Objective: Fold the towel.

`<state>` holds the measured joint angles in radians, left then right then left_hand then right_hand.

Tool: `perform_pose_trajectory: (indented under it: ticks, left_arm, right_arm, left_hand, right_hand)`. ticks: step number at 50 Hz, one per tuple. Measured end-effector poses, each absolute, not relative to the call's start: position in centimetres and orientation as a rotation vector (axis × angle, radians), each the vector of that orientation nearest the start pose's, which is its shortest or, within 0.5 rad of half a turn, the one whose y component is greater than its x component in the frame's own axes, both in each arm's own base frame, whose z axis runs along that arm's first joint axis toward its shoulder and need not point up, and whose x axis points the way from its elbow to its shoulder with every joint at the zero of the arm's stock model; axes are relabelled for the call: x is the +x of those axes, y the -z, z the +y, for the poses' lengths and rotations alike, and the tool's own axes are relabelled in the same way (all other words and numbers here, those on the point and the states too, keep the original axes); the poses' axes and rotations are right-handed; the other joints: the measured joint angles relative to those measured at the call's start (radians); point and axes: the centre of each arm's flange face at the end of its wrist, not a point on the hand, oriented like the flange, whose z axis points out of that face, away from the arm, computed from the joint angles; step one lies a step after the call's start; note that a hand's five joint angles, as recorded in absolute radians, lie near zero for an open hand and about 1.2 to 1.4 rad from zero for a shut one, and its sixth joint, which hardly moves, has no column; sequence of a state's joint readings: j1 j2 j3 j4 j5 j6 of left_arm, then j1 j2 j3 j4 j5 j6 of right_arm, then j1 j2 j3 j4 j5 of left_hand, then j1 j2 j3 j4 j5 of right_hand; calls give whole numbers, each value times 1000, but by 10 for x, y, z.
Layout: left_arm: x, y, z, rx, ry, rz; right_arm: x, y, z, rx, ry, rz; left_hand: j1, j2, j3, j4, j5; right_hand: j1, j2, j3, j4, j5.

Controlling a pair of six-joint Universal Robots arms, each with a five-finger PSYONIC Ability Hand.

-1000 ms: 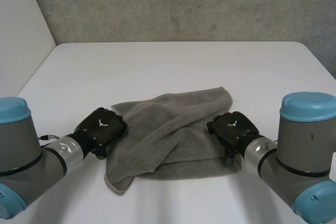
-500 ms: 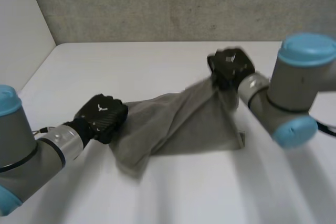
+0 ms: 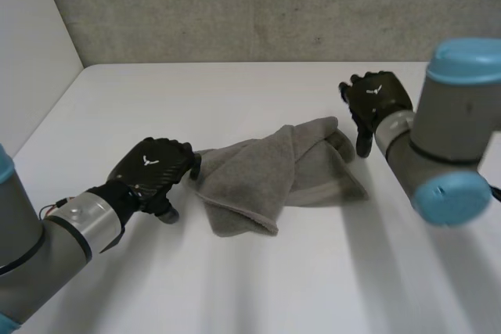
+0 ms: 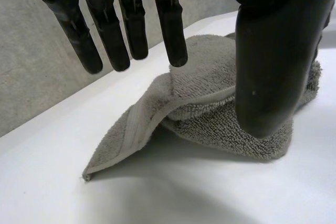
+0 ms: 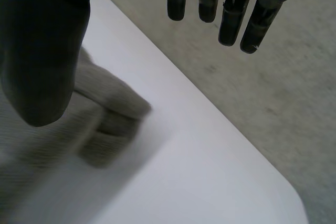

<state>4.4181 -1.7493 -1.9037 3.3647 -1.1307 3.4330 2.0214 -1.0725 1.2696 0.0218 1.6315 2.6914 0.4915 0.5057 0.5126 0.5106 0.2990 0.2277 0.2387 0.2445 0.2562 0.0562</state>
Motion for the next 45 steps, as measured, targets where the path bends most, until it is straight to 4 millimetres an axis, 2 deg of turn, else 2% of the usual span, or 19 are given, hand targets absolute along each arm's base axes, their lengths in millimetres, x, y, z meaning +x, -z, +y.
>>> perform_pose_trajectory:
  ticks: [5, 9, 13, 22, 29, 38, 40, 43, 45]
  left_arm:
    - [-253, -172, -228, 1278, 2072, 2521]
    - [-258, -165, -233, 1292, 2075, 2516]
    - [-262, -158, -240, 1296, 2083, 2507]
    - [-272, -144, -256, 1310, 2102, 2488]
    - [-275, -139, -263, 1316, 2100, 2490]
    - [-277, -142, -267, 1316, 2122, 2473]
    - [-278, -143, -268, 1315, 2129, 2468]
    - [-279, -146, -269, 1314, 2141, 2461]
    - [-280, -149, -270, 1312, 2153, 2456]
  right_arm:
    - [285, -209, -258, -1038, 1885, 2215]
    - [283, -191, -235, -953, 1753, 2241]
    - [283, -176, -221, -811, 1622, 2275]
    - [295, -151, -208, -569, 1429, 2267]
    - [313, -135, -200, -508, 1354, 2223]
    - [338, -120, -193, -448, 1287, 2167]
    - [344, -117, -192, -444, 1278, 2153]
    - [353, -112, -191, -439, 1265, 2133]
    - [359, -111, -192, -434, 1262, 2120]
  left_hand:
    - [-50, -52, -56, -57, -59]
    - [-50, -53, -56, -57, -62]
    - [-50, -53, -56, -57, -62]
    - [-39, -45, -48, -49, -29]
    - [219, 205, 195, 197, 236]
    - [616, 608, 599, 609, 628]
    - [685, 688, 672, 682, 705]
    - [778, 817, 813, 826, 808]
    - [779, 821, 819, 843, 810]
  right_hand:
    - [0, 0, 0, 0, 0]
    - [0, 0, 0, 0, 0]
    - [-1, 0, 0, 0, 0]
    - [2, 0, 0, 0, 0]
    - [12, 3, 3, 2, 3]
    - [99, 85, 79, 63, 106]
    - [171, 158, 141, 126, 171]
    - [384, 384, 368, 355, 392]
    - [730, 729, 707, 680, 717]
